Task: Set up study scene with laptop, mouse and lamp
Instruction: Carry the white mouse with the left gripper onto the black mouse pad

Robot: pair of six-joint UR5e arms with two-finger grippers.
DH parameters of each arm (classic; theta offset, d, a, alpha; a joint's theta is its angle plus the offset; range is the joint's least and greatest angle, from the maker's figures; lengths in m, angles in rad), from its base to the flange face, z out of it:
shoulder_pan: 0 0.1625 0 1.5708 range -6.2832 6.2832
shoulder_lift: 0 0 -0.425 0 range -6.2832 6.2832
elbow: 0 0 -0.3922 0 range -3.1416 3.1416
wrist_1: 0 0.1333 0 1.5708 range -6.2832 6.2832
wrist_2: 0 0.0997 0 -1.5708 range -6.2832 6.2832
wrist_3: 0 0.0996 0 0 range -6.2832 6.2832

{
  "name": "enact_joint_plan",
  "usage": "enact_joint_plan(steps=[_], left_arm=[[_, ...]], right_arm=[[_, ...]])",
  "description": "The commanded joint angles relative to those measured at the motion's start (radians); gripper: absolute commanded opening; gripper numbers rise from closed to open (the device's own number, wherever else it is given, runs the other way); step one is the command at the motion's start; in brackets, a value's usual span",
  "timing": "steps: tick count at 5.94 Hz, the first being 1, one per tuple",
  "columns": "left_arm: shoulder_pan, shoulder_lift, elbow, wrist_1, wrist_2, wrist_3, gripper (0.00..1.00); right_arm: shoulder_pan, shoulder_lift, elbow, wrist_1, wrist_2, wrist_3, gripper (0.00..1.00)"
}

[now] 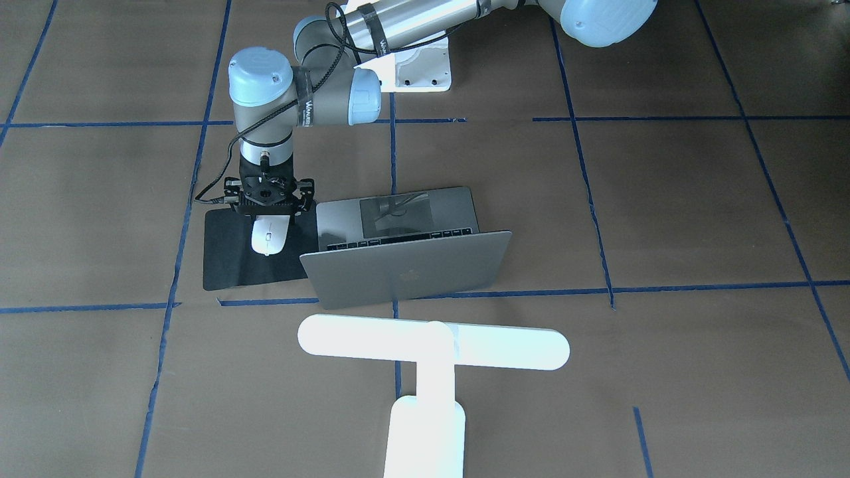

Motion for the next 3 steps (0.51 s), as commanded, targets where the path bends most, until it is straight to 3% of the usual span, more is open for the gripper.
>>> enact_joint_plan(steps=[1, 2, 3], left_arm=[[-0.003, 0.0, 0.015, -0.007, 0.0, -0.002, 0.3], [-0.001, 0.0, 0.017, -0.006, 0.0, -0.002, 0.7], [-0.001, 0.0, 0.018, -0.006, 0.0, -0.005, 1.0]], right_arm=[[0.001, 0.003, 0.0, 0.0, 0.0, 0.0, 1.0], [0.001, 0.003, 0.0, 0.0, 0.0, 0.0, 1.0], [0.001, 0.003, -0.002, -0.001, 0.0, 0.0, 1.0]])
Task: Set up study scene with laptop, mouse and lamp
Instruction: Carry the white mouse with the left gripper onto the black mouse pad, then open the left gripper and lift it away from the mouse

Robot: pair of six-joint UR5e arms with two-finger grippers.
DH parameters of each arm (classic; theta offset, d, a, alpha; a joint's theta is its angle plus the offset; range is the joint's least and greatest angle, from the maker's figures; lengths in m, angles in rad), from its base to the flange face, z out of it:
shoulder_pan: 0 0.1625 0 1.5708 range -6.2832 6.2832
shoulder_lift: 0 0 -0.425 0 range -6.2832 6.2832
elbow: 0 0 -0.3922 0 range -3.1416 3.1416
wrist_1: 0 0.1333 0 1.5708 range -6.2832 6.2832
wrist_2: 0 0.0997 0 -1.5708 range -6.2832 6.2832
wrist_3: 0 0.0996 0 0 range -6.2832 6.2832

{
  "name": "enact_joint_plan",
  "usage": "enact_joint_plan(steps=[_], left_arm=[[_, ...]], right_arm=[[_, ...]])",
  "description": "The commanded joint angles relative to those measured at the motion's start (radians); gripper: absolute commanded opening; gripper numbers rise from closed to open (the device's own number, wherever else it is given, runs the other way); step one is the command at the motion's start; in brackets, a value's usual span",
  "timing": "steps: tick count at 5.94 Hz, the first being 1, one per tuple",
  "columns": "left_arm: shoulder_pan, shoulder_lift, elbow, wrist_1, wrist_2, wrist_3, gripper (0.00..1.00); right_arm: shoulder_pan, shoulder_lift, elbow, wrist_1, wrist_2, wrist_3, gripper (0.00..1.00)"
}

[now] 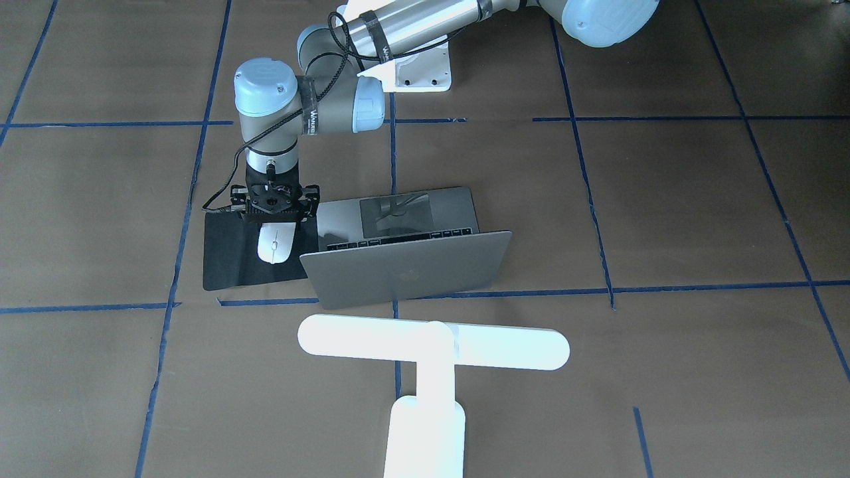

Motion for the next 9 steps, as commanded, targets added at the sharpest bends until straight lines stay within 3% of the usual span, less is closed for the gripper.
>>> enact_joint_plan(steps=[1, 3, 4, 5, 7, 9], left_arm=[[-0.001, -0.002, 0.0, -0.001, 0.0, -0.011, 1.0], [-0.044, -0.002, -0.029, 0.003, -0.046, -0.03, 1.0], [-0.079, 0.009, -0.033, 0.026, -0.157, -0.03, 1.0], [-0.122, 0.056, -0.111, 0.089, -0.278, -0.028, 1.0], [-0.142, 0.328, -0.554, 0.265, -0.331, -0.01, 1.0], [-0.148, 0.542, -0.889, 0.429, -0.333, 0.094, 1.0]], right_arm=[[0.0, 0.0, -0.001, -0.001, 0.0, 0.0, 1.0], [0.008, 0.002, -0.002, -0.001, 0.002, -0.002, 1.0], [0.011, 0.002, -0.002, -0.001, 0.002, -0.002, 1.0], [0.011, 0.0, -0.001, 0.0, 0.0, -0.002, 1.0], [0.015, -0.006, 0.001, -0.001, 0.002, 0.011, 1.0], [0.034, -0.008, -0.013, 0.002, -0.011, 0.011, 1.0]])
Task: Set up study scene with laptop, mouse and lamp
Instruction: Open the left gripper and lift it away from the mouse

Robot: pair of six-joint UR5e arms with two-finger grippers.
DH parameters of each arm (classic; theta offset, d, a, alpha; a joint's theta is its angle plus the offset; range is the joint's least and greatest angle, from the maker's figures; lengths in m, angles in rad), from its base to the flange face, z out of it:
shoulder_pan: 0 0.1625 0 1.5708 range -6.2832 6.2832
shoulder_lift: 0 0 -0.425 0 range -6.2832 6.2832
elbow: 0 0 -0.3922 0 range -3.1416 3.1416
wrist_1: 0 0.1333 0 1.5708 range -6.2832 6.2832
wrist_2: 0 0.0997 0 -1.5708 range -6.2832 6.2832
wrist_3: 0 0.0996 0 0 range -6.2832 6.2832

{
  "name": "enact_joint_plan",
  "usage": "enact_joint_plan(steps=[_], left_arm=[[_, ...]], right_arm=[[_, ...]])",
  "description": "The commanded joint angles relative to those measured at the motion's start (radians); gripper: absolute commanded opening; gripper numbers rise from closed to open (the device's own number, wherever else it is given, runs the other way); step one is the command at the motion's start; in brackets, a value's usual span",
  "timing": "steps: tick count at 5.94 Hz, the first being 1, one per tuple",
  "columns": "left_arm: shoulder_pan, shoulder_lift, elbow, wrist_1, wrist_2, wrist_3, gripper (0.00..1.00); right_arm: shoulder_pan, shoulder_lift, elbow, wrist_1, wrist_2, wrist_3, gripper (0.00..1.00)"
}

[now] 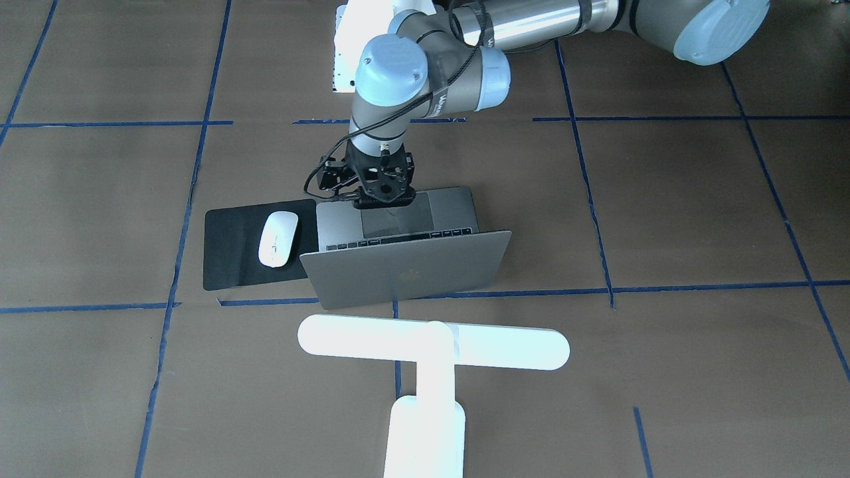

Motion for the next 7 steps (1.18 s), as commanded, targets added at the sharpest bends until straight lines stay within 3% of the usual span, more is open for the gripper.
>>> enact_joint_plan(steps=[1, 3, 5, 7], left_arm=[[-0.02, 0.189, -0.297, 0.163, -0.002, 0.113, 1.0], [-0.075, 0.396, -0.491, 0.194, -0.001, 0.283, 1.0], [-0.21, 0.62, -0.561, 0.188, -0.009, 0.568, 1.0], [-0.445, 0.783, -0.542, 0.191, -0.207, 0.864, 1.0]], right_arm=[[0.006, -0.04, -0.012, 0.002, -0.006, -0.001, 1.0], [0.01, -0.048, -0.048, 0.001, -0.005, -0.012, 1.0], [0.077, -0.109, -0.052, 0.001, 0.077, -0.119, 1.0], [0.192, -0.216, -0.052, 0.002, 0.129, -0.266, 1.0]])
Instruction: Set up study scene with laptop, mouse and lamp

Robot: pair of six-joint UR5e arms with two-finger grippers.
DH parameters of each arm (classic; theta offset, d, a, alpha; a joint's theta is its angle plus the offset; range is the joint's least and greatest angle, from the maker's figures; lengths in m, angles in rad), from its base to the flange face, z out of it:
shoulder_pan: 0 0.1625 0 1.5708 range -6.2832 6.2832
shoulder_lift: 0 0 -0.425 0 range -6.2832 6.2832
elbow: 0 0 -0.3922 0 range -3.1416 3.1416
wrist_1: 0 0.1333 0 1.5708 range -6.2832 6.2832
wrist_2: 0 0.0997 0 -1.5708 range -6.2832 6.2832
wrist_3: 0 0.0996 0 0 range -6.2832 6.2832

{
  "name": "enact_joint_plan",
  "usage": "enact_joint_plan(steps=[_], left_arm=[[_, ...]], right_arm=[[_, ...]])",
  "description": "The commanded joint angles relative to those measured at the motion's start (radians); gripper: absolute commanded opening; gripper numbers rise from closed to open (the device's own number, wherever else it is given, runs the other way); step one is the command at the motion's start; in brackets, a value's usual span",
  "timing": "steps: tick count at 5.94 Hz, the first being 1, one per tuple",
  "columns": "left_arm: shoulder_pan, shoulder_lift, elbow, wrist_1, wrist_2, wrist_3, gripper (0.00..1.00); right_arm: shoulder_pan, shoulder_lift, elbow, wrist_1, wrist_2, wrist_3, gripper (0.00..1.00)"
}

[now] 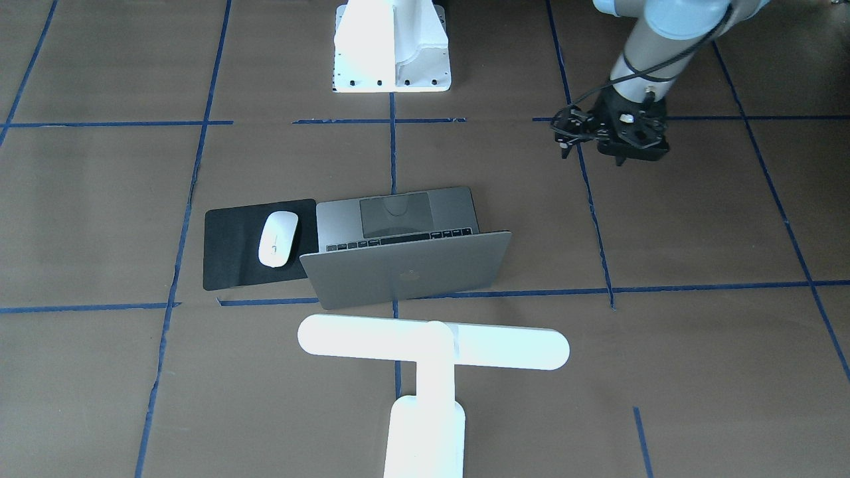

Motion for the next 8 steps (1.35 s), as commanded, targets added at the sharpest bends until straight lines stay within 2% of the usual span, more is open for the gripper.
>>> enact_joint_plan(steps=[1, 3, 4, 6, 8], left_arm=[[-0.244, 0.137, 0.069, 0.003, -0.16, 0.262, 1.0], [-0.449, 0.172, 0.279, -0.007, -0.17, 0.602, 1.0], [-0.532, 0.174, 0.36, -0.009, -0.198, 0.675, 1.0], [-0.666, 0.177, 0.456, -0.009, -0.205, 0.705, 1.0], [-0.7, 0.238, 0.482, -0.067, -0.205, 0.737, 1.0]], right_arm=[[0.105, -0.088, -0.002, 0.0, 0.029, -0.103, 1.0], [0.139, -0.102, -0.009, 0.0, 0.034, -0.108, 1.0], [0.141, -0.103, -0.009, 0.0, 0.034, -0.108, 1.0], [0.147, -0.1, -0.007, 0.0, 0.034, -0.106, 1.0], [0.147, -0.1, -0.004, 0.0, 0.035, -0.105, 1.0]])
